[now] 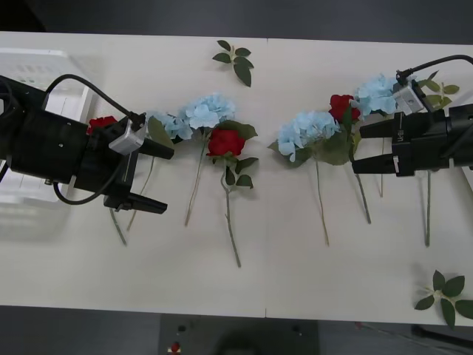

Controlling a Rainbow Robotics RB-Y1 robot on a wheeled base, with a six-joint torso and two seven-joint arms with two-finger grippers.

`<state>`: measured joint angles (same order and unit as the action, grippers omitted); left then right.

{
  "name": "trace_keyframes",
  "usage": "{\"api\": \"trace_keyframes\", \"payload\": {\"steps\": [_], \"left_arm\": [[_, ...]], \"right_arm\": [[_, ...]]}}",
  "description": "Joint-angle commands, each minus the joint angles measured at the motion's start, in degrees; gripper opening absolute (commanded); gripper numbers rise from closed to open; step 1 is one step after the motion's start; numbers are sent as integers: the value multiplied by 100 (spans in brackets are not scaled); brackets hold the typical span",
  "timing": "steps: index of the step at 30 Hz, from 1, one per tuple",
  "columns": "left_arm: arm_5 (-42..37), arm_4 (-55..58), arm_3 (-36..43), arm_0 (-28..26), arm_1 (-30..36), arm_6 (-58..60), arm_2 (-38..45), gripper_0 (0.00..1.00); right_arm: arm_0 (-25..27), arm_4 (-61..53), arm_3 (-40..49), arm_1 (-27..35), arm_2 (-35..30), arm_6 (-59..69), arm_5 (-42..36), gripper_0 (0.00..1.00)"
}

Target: Put the red flowers into the right box and the blue flowers into the left box

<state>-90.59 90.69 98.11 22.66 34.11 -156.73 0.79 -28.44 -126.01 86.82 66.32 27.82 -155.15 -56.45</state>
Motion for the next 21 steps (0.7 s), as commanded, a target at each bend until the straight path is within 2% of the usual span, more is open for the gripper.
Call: {"api": "trace_keyframes", "payload": {"steps": [1, 10, 11, 12, 21], "left_arm": [[-38, -51, -108, -341, -150, 173, -194, 100], [-231, 81, -143, -262, -168, 173, -35, 100], [-231, 81, -143, -262, -168, 173, -35, 100], [-240, 90, -143, -262, -168, 173, -35, 100], [-222, 125, -143, -271, -168, 173, -27, 100]], "right_arm": [[-127, -64, 19, -84, -93, 15, 11, 100], [-127, -64, 19, -84, -93, 15, 11, 100], [278, -29, -69, -216, 215, 15, -15, 100], [251, -55, -69, -233, 303, 15, -15, 100], [111, -732, -7, 294, 382, 15, 275, 100]]}}
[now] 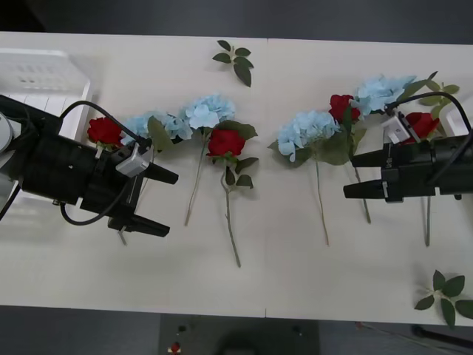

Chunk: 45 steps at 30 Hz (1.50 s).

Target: Put the red flowers into the right box and the blue flowers into the left box

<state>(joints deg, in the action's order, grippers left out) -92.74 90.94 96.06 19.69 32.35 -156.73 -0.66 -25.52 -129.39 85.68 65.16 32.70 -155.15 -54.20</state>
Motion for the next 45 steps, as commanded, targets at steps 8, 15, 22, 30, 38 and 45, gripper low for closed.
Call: {"api": "trace_keyframes", "payload": {"steps": [8, 15, 22, 30, 38, 45], "left_arm": [[-17, 108, 62, 18, 8, 173, 128, 100], [-8, 38, 80, 26, 131, 173, 277, 100], [309, -639, 800, 35, 500, 398, 391, 100], [862, -1773, 1882, 53, 1318, 2744, 154, 100], [766, -2766, 1802, 35, 1819, 5504, 154, 100], [906, -3698, 1310, 26, 1687, 7192, 163, 100]], "right_arm": [[-647, -1466, 168, 1561, -106, 15, 621, 100], [-1421, 54, 475, 2554, -115, 3413, 313, 100], [-1684, 1267, 458, 2774, -106, 6797, -276, 100], [-1667, 2735, -131, 2308, 290, 8352, -381, 100], [-1676, 3666, -1045, 1675, 975, 8414, -197, 100], [-1676, 4352, -1291, 1227, 1344, 8440, 120, 100]]}}
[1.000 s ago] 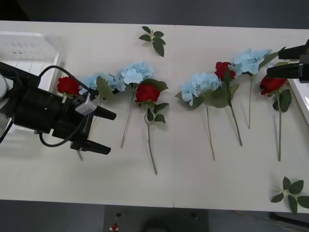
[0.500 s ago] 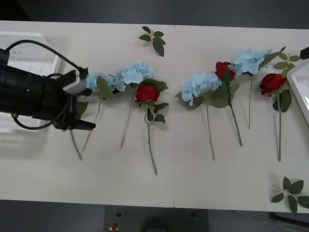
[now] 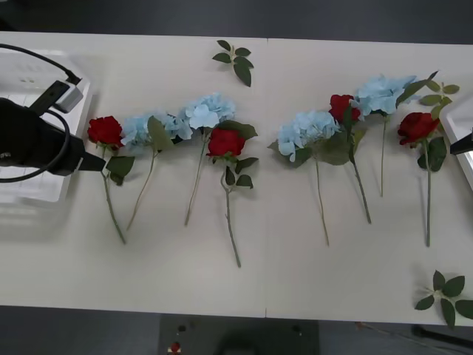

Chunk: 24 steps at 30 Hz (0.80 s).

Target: Put the red flowers into the right box and the blue flowers into the left box

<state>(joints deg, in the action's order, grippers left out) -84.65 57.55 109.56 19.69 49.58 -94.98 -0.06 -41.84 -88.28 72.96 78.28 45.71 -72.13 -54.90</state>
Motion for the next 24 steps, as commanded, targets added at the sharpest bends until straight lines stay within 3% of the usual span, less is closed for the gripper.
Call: {"api": "trace_keyframes", "payload": {"steps": [1, 11, 14, 24], "left_arm": [[89, -508, -57, 17, -89, 1280, 94, 100], [379, -1589, -321, 26, -484, 2818, -319, 100], [853, -2310, -497, 44, -484, 3222, -873, 100], [2312, -2705, -1701, 422, -599, 3547, -1902, 100]], "right_arm": [[-44, 329, -36, -155, 96, 155, 269, 100], [-44, 874, -432, -806, 254, 181, 410, 100], [-44, 892, -599, -1008, 254, 190, 410, 100], [-44, 883, -915, -1377, 254, 216, 428, 100]]}}
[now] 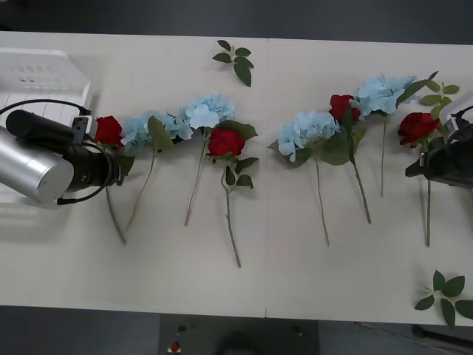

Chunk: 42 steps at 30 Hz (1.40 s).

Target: Put the red flowers into the right box and the blue flowers into the left box

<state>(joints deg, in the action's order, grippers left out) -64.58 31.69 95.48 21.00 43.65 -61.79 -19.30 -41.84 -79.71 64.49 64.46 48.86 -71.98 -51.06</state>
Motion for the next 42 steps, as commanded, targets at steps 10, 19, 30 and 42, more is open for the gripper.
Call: {"api": "trace_keyframes", "payload": {"steps": [10, 19, 30, 42], "left_arm": [[402, -541, -408, 352, -119, 238, 58, 100], [411, -550, -619, 343, -260, 202, 58, 100], [490, -612, -962, 343, -559, 158, 32, 100], [1079, -954, -1375, 343, -603, 115, -135, 100]], "right_arm": [[-44, 16, -261, -118, 36, 228, 184, 100], [-44, -10, -367, -188, 581, 272, 826, 100], [-44, -1, -446, -285, 581, 324, 879, 0], [-44, 60, -507, -285, 633, 307, 879, 0]]}}
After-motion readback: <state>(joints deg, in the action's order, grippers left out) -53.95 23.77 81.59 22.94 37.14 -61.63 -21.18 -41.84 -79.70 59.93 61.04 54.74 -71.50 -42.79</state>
